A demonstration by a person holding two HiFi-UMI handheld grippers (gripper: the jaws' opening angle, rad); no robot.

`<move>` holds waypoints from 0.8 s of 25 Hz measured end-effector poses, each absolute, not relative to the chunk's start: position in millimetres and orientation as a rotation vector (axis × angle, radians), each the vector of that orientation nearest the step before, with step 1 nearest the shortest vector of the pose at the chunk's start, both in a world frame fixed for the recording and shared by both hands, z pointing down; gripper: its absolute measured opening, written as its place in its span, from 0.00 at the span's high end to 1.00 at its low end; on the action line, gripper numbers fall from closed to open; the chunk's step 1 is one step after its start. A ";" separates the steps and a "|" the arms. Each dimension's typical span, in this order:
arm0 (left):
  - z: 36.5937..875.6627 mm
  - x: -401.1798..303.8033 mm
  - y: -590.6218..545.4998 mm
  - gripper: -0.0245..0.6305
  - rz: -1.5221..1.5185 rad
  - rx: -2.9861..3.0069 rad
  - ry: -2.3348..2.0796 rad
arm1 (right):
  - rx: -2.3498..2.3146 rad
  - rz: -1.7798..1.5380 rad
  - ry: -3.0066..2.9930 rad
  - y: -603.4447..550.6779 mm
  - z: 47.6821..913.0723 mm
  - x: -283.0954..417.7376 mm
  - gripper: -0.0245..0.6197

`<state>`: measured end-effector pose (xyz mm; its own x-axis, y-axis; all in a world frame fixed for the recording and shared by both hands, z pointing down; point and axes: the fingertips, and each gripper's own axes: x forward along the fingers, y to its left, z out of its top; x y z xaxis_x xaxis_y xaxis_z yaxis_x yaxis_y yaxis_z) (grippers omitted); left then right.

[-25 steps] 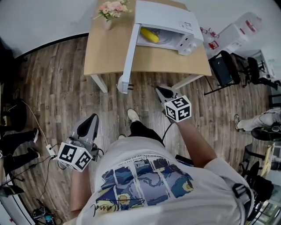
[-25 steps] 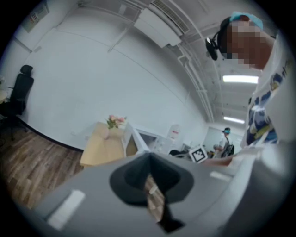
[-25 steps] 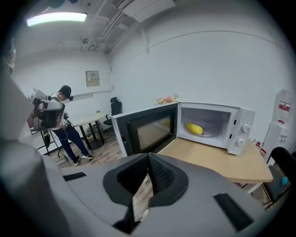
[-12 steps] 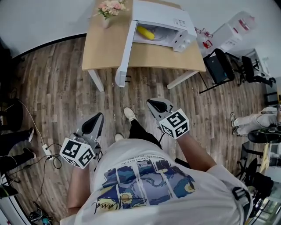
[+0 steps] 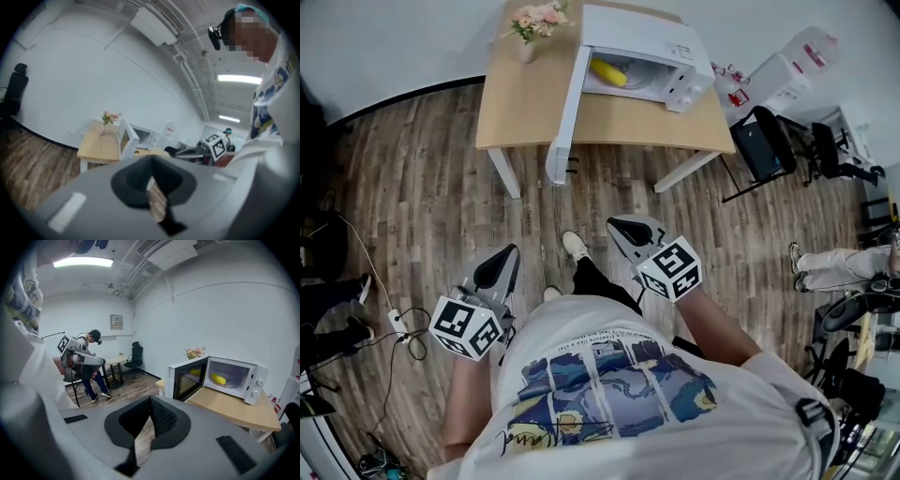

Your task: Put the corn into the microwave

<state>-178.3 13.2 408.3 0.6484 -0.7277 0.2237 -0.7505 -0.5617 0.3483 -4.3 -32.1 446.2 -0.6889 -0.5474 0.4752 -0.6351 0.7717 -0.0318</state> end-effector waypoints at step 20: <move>418.9 -194.9 34.8 0.95 0.062 2.409 -1.197 | 0.812 0.241 -2.531 -10.9 441.8 -25.3 0.95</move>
